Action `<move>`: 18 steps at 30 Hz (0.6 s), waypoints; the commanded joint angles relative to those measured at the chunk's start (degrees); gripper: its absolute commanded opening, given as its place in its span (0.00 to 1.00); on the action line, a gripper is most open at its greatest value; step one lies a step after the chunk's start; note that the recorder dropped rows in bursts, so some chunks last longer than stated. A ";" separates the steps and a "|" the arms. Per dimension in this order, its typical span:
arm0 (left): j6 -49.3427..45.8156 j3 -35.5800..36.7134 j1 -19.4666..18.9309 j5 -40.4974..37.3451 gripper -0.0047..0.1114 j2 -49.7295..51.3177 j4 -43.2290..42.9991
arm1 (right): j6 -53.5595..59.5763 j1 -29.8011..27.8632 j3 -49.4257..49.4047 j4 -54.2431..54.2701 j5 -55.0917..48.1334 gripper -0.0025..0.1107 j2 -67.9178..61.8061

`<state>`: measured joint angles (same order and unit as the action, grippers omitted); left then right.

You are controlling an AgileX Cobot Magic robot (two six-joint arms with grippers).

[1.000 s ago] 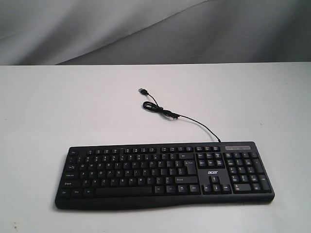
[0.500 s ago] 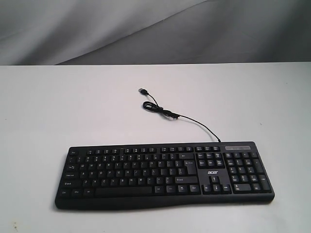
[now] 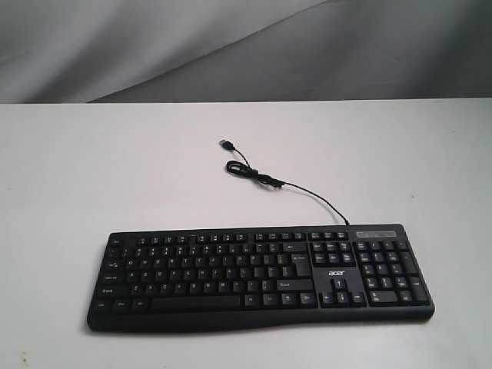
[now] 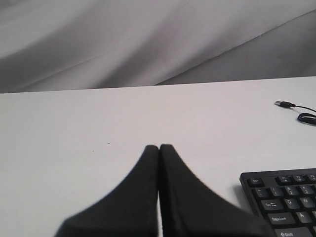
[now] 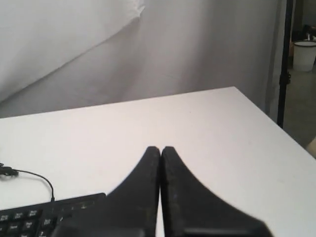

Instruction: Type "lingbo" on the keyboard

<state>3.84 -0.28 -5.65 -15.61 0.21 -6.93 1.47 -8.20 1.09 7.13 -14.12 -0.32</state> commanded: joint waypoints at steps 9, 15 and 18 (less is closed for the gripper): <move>0.12 0.28 -0.06 0.51 0.04 -0.21 0.21 | -0.01 0.17 -1.09 -2.75 -5.27 0.02 0.32; 0.12 0.28 -0.06 0.51 0.04 -0.21 0.21 | -3.50 0.17 -1.09 -2.63 -5.37 0.02 0.32; 0.12 0.28 -0.06 0.51 0.04 -0.21 0.21 | -4.31 0.17 -1.09 -2.63 -5.37 0.02 0.32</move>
<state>3.84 -0.28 -5.65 -15.61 0.21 -6.93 -1.66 -8.11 0.17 5.28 -19.28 -0.19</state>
